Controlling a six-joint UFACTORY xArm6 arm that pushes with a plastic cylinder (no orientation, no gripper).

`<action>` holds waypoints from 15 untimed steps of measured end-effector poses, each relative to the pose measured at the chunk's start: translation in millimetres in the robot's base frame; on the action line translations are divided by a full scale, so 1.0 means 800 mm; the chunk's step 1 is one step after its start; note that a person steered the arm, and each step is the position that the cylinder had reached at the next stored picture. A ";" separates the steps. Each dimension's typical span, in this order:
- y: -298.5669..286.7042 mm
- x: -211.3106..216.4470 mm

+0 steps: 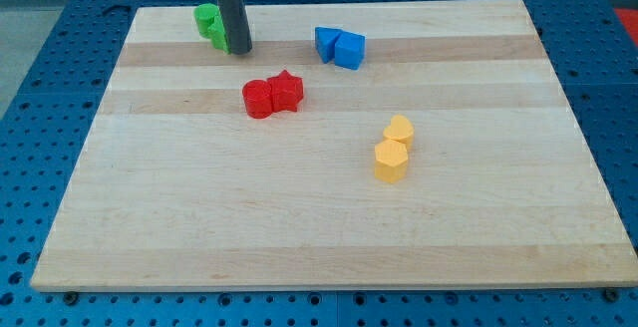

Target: Point at the blue triangle

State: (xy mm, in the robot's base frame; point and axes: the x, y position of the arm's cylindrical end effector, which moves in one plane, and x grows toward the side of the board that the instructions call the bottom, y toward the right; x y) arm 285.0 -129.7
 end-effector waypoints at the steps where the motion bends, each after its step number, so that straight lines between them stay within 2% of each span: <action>1: 0.001 0.000; 4: 0.042 0.000; 7: 0.048 0.029; 15: 0.098 0.047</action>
State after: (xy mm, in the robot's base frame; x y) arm 322.3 -51.6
